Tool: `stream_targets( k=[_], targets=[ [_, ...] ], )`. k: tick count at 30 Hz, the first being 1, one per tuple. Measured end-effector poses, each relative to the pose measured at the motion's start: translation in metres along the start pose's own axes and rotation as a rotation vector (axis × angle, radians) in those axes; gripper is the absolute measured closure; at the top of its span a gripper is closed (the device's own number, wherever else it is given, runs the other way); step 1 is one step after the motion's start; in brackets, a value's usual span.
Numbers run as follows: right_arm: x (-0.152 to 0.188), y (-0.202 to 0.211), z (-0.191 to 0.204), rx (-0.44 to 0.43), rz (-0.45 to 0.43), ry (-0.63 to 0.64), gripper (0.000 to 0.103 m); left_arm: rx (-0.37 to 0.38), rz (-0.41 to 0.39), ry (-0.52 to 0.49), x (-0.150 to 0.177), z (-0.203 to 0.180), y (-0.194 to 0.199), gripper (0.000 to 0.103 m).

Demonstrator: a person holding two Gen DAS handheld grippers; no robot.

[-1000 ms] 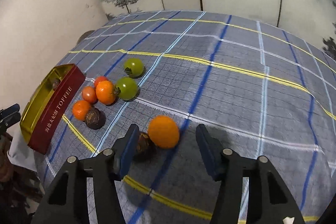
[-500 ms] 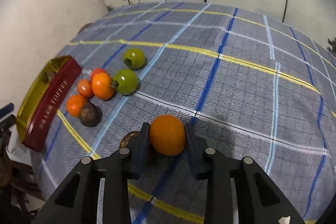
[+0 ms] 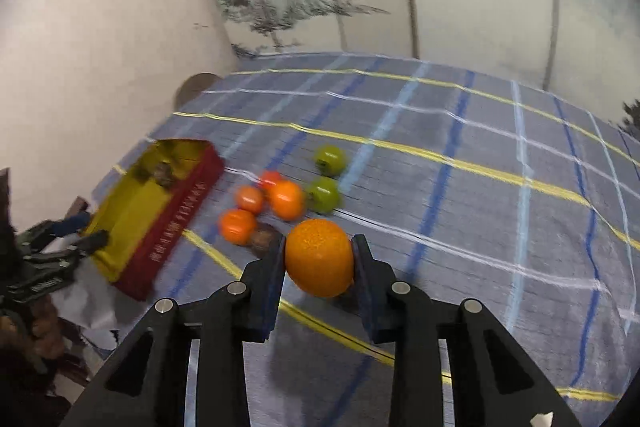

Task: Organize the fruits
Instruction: 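Carry the orange with the right gripper into the tin and release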

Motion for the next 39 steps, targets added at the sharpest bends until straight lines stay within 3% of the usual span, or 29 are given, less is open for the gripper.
stream_targets(
  k=[11, 19, 26, 39],
  targets=[
    [-0.040, -0.048, 0.112, -0.205, 0.032, 0.141, 0.074, -0.089, -0.013, 0.052, 0.007, 0.039, 0.003, 0.035],
    [-0.053, -0.124, 0.167, -0.302, 0.145, 0.161, 0.073, -0.112, -0.002, 0.108, 0.012, 0.065, 0.001, 0.035],
    [-0.049, -0.176, 0.184, -0.288, 0.235, 0.142, 0.073, -0.136, 0.010, 0.136, 0.018, 0.083, -0.002, 0.035],
    [-0.055, -0.214, 0.200, -0.187, 0.248, 0.197, 0.070, -0.138, 0.024, 0.131, 0.023, 0.087, -0.008, 0.035]
  ],
)
Point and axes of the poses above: each gripper's, at about its wrist camera, not at the fingertips, and y roughly against the way its jaws point, z to its left, x to its underside, the point moved 3 cm from there along -y, roughly the way its jaws point, and after that the axes turned 2 degrees about -x, right-handed, at the moved point
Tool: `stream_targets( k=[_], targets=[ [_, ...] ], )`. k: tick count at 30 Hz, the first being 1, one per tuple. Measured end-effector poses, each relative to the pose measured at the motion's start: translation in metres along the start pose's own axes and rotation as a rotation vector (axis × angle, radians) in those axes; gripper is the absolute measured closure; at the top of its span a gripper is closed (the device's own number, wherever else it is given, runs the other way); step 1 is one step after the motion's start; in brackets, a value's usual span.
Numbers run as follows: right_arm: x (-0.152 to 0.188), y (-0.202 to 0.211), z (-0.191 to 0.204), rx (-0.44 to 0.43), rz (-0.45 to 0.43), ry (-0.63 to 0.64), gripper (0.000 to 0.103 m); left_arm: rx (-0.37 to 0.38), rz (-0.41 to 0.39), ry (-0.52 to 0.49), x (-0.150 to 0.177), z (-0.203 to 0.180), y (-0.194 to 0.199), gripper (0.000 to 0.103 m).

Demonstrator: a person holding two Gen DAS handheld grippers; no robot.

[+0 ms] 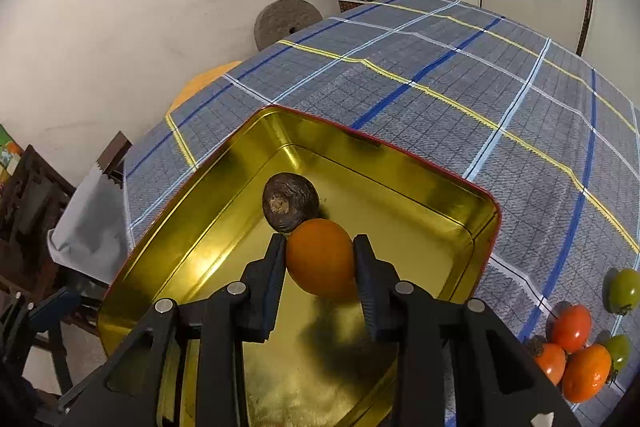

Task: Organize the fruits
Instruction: 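Carry the orange with the right gripper into the tin and release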

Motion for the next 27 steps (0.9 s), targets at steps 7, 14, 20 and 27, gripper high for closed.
stream_targets(
  k=[7, 14, 20, 27],
  targets=[
    [-0.007, -0.006, 0.003, 0.014, -0.016, 0.013, 0.068, 0.000, 0.017, 0.004, 0.001, 0.000, -0.004, 0.035],
    [-0.008, 0.014, 0.012, 0.000, -0.101, 0.036, 0.053, -0.006, 0.022, -0.003, 0.000, -0.002, -0.007, 0.035],
    [0.011, 0.062, 0.014, -0.061, -0.210, 0.011, 0.045, -0.003, 0.022, -0.022, -0.002, -0.010, -0.005, 0.035],
    [0.061, 0.130, -0.011, -0.020, -0.324, -0.012, 0.038, 0.001, 0.007, -0.053, -0.004, -0.026, 0.005, 0.035]
  ],
)
Point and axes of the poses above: each gripper's, at about its wrist camera, not at the fingertips, and y roughly against the way its jaws point, z to its left, x to its underside, the point moved 3 cm from there along -y, roughly the way its jaws point, and after that the axes turned 2 degrees about -x, right-handed, at the moved point
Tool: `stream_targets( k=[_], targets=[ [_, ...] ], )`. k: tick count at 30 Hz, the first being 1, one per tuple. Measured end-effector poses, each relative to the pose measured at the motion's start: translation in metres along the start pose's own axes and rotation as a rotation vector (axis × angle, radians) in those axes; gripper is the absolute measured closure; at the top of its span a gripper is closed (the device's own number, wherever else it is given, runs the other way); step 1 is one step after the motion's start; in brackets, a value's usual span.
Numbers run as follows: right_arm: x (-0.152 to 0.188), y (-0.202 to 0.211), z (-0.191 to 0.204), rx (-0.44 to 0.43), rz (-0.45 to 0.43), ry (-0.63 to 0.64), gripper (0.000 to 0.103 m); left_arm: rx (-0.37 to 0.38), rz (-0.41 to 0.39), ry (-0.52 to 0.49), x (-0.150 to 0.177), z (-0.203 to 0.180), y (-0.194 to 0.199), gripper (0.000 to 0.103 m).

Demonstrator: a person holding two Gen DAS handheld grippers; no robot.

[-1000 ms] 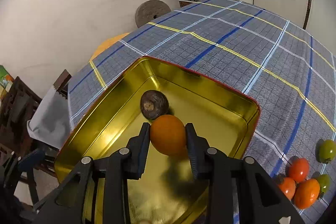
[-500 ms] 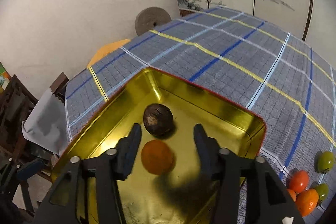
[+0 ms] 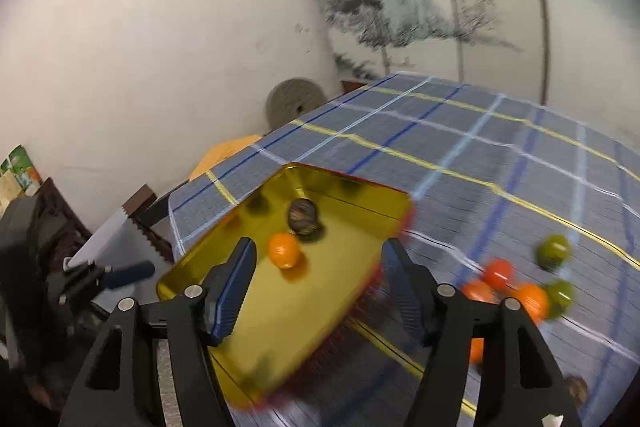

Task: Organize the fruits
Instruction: 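Reach the left gripper to the tangerine and grasp it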

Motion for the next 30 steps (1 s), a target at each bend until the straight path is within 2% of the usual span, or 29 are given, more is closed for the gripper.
stream_targets(
  k=[5, 11, 13, 17, 19, 21, 23, 26, 30],
  targets=[
    [0.029, 0.058, -0.045, 0.118, -0.044, -0.057, 0.034, 0.004, -0.011, -0.032, 0.000, -0.015, 0.008, 0.035],
    [0.079, 0.123, -0.124, 0.308, -0.053, -0.197, 0.034, 0.026, -0.017, -0.079, -0.001, -0.042, 0.015, 0.035],
    [0.095, 0.143, -0.148, 0.364, -0.056, -0.248, 0.034, 0.055, -0.021, -0.107, -0.002, -0.056, 0.018, 0.035],
    [0.125, 0.181, -0.201, 0.587, -0.008, -0.287, 0.034, 0.138, -0.013, -0.170, -0.006, -0.085, 0.022, 0.035],
    [0.137, 0.193, -0.218, 0.649, 0.005, -0.288, 0.034, 0.179, -0.012, -0.197, -0.010, -0.102, 0.024, 0.035],
    [0.151, 0.209, -0.236, 0.680, 0.005, -0.321, 0.034, 0.210, -0.019, -0.228, -0.015, -0.121, 0.024, 0.035],
    [0.161, 0.217, -0.247, 0.676, -0.009, -0.359, 0.034, 0.253, -0.001, -0.241, -0.021, -0.135, 0.019, 0.035],
    [0.174, 0.221, -0.260, 0.634, -0.030, -0.413, 0.034, 0.323, 0.082, -0.210, -0.033, -0.153, -0.002, 0.036],
    [0.177, 0.213, -0.259, 0.598, -0.020, -0.401, 0.034, 0.384, 0.175, -0.134, -0.051, -0.170, -0.028, 0.039]
  ],
)
Point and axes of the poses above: each gripper's, at about its wrist camera, not at the fingertips, and y roughly against the way its jaws point, z to its left, x to its underside, the point moved 3 cm from there along -y, roughly the way its jaws point, and after that the axes turned 2 degrees about -x, right-handed, at the moved point
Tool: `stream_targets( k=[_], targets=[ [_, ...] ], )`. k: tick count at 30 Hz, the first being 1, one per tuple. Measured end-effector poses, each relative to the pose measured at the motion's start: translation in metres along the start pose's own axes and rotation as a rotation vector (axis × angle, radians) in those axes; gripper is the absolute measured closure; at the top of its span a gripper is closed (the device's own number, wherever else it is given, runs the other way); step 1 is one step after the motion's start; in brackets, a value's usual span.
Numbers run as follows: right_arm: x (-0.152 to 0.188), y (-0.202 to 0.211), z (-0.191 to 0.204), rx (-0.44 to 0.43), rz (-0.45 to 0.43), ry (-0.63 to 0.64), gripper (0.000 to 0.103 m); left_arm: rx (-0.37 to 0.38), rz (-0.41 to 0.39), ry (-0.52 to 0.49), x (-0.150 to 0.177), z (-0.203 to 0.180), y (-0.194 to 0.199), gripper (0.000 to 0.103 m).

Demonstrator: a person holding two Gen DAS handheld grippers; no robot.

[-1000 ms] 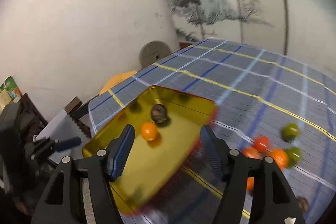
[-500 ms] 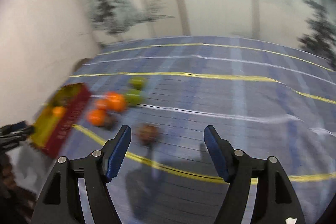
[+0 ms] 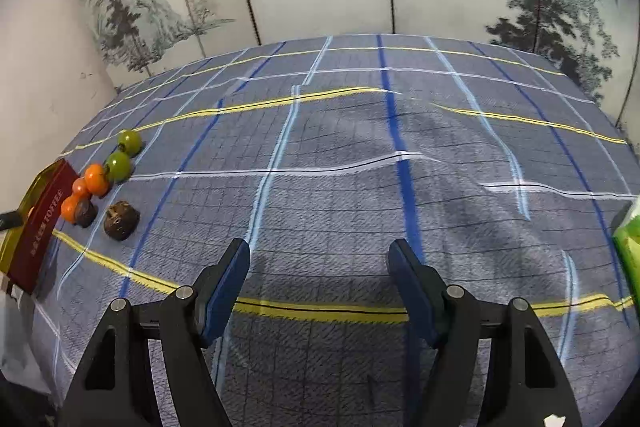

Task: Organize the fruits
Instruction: 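Reach the left gripper to the tangerine and grasp it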

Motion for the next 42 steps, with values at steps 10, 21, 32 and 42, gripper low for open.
stream_targets(
  k=[10, 21, 32, 42],
  targets=[
    [-0.001, 0.005, -0.005, -0.084, -0.030, -0.052, 0.029, -0.019, 0.117, 0.099, -0.031, -0.007, -0.068, 0.059],
    [-0.001, 0.005, -0.007, -0.100, -0.034, -0.065, 0.025, -0.015, 0.098, 0.159, -0.014, -0.005, -0.073, 0.067],
    [-0.002, 0.004, -0.008, -0.085, -0.031, -0.070, 0.016, -0.014, 0.032, 0.061, 0.003, -0.016, -0.059, 0.065],
    [-0.001, 0.004, -0.009, -0.081, -0.026, -0.072, 0.014, -0.031, 0.056, -0.010, 0.017, -0.026, -0.073, 0.056]
  ],
)
Point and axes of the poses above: each gripper's, at about its wrist camera, not at the fingertips, and y roughly against the way its jaws point, z to its left, x to its underside, the point moved 3 cm from there along -y, roughly the way its jaws point, and after that the axes turned 2 degrees about -x, right-handed, at the moved point
